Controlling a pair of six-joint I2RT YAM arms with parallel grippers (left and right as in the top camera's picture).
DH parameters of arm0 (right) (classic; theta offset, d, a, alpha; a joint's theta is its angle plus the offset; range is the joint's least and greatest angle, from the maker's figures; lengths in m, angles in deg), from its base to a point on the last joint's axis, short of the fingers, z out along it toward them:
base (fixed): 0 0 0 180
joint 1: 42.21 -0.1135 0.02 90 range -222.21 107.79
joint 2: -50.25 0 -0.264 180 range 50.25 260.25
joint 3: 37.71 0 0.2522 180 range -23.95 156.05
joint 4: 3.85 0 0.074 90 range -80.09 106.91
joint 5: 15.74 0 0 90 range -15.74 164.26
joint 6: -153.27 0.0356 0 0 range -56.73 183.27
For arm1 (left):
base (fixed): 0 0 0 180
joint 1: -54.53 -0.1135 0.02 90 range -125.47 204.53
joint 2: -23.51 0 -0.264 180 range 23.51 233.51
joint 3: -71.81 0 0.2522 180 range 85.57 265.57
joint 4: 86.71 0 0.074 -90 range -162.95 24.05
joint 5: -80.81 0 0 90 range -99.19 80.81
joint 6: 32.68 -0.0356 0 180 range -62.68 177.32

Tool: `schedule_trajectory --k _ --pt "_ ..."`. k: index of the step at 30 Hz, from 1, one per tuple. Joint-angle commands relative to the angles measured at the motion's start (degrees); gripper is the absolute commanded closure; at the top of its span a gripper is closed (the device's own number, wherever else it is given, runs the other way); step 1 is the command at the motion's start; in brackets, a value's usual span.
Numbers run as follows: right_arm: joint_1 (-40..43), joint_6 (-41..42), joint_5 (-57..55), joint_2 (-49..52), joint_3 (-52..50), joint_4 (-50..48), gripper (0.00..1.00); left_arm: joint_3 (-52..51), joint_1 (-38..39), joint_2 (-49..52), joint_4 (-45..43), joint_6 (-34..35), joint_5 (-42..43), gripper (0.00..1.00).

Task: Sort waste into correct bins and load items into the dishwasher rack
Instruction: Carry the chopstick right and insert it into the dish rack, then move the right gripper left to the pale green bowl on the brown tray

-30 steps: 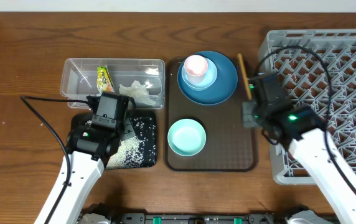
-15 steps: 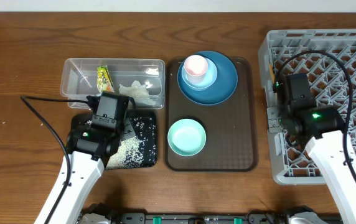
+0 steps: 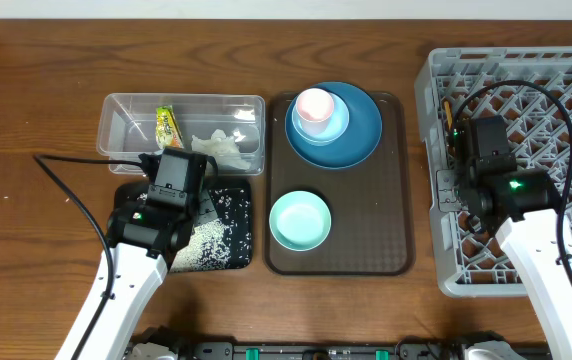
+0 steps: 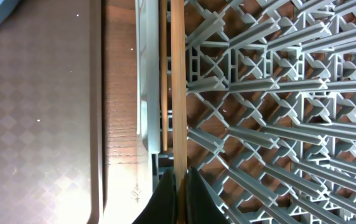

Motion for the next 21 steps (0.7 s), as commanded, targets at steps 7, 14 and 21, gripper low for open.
schedule_trajectory --k 7,14,21 --pt "0.70 -1.86 -1.07 2.19 -1.44 -0.55 0.99 0.28 -0.24 0.33 0.13 0.33 -1.11 0.44" --pt "1.11 -1.88 -1.07 4.07 -1.57 -1.84 0.98 0.28 -0.24 0.33 0.15 0.33 -1.11 0.44" --pt "1.53 -1.81 -1.03 4.28 -1.57 -2.03 0.73 0.28 -0.24 0.33 0.13 0.33 -1.11 0.44"
